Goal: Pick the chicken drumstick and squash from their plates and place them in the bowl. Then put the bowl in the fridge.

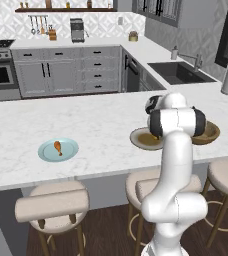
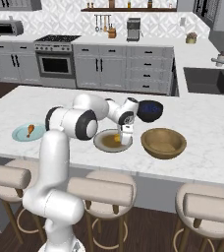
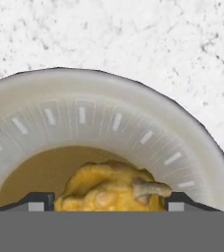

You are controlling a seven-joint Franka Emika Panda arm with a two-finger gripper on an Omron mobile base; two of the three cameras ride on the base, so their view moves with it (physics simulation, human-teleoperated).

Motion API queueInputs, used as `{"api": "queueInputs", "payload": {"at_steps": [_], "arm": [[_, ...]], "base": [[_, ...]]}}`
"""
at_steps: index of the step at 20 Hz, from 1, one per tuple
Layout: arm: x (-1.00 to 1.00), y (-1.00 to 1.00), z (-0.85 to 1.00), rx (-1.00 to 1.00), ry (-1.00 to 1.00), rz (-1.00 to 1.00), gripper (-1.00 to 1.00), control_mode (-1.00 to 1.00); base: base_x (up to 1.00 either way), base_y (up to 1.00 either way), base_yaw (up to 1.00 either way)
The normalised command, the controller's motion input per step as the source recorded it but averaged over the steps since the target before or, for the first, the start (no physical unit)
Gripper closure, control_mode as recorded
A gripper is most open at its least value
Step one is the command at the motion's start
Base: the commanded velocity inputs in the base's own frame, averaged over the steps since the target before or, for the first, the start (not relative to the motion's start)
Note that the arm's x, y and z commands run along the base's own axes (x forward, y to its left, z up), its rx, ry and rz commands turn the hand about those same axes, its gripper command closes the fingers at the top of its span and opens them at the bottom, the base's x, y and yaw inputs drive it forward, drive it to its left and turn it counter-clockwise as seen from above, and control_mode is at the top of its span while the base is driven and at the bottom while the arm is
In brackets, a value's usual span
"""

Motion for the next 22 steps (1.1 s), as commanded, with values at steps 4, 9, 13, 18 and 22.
{"api": "queueInputs", "payload": {"at_steps": [4, 9, 13, 18, 22], "arm": [[-0.67, -0.02, 0.68, 0.0, -0.02, 0.0, 1.0, -1.0], [-0.82, 0.01, 0.95, -0.06, -0.06, 0.03, 1.0, -1.0], [-0.72, 0.0, 0.67, -0.24, 0.0, 0.17, 1.0, -1.0], [-0.47, -0.12, 0.57, -0.29, -0.04, 0.08, 1.0, -1.0], [-0.04, -0.53, 0.09, -0.12, -0.02, -0.02, 1.0, -1.0]], "base": [[0.0, 0.0, 0.0], [0.0, 0.0, 0.0], [0.0, 0.0, 0.0], [0.0, 0.0, 0.0], [0.0, 0.0, 0.0]]}}
